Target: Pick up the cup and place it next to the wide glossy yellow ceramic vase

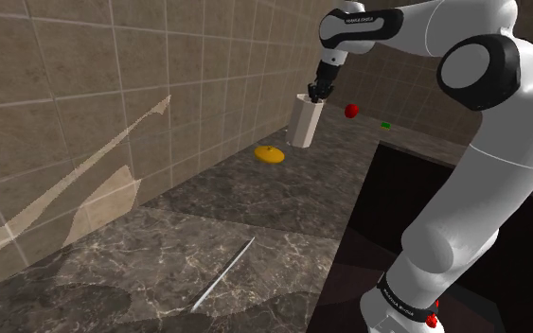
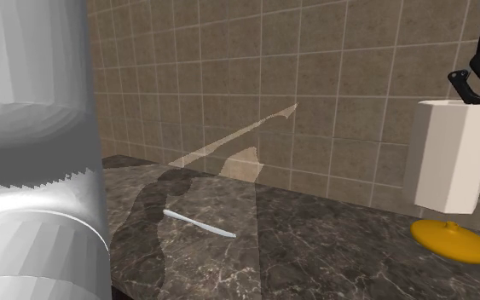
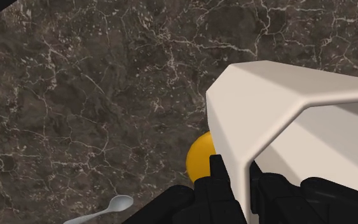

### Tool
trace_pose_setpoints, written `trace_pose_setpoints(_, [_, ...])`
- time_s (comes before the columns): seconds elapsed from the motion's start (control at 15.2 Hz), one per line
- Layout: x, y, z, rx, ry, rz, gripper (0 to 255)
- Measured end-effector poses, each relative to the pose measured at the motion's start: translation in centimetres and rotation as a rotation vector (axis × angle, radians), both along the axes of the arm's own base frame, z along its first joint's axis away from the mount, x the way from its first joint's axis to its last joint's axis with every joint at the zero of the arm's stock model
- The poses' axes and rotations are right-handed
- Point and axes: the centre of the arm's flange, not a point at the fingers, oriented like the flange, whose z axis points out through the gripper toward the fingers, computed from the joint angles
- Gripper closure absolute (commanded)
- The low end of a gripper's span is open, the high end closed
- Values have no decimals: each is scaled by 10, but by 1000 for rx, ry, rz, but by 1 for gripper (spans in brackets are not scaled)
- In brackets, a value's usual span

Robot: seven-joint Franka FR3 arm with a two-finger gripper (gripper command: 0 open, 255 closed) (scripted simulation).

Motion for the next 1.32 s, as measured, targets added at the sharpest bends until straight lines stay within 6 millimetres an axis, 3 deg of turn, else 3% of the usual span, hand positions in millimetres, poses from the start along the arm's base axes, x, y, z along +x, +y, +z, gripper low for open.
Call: trace_pose_setpoints(1.32, [0,1,-105,0,0,0,255])
